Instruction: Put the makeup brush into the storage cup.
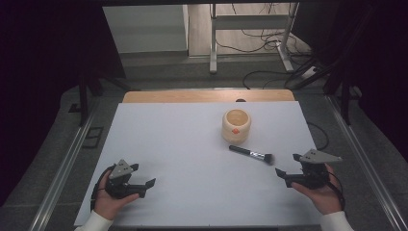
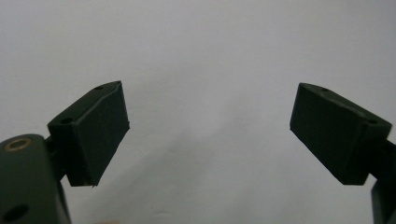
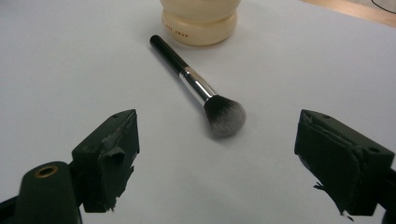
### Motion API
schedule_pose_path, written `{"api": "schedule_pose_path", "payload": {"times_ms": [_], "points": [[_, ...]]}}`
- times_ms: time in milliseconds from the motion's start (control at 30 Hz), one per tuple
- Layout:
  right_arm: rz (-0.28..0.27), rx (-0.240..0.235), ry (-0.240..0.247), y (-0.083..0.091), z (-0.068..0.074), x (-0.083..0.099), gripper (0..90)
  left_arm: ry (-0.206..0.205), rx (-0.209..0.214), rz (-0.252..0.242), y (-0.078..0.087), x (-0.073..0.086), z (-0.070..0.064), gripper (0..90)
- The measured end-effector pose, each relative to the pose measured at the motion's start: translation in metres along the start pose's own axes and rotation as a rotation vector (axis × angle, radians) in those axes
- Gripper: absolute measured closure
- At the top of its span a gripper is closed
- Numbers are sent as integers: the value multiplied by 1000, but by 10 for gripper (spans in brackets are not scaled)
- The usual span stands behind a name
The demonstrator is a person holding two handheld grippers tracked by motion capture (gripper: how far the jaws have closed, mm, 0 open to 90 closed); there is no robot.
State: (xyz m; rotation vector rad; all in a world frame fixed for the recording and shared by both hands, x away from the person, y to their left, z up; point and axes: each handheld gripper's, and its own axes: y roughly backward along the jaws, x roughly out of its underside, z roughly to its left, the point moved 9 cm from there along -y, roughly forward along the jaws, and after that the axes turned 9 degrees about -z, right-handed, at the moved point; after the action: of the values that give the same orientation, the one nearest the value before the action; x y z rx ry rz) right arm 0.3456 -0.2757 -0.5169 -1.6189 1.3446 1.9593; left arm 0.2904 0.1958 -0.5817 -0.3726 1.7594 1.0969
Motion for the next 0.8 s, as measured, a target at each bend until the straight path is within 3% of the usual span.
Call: {"api": "schedule_pose_path", "payload": {"times_ms": [800], "points": [[66, -36, 76, -20, 6, -20, 127, 0, -3, 8, -1, 1, 1, 124]]}}
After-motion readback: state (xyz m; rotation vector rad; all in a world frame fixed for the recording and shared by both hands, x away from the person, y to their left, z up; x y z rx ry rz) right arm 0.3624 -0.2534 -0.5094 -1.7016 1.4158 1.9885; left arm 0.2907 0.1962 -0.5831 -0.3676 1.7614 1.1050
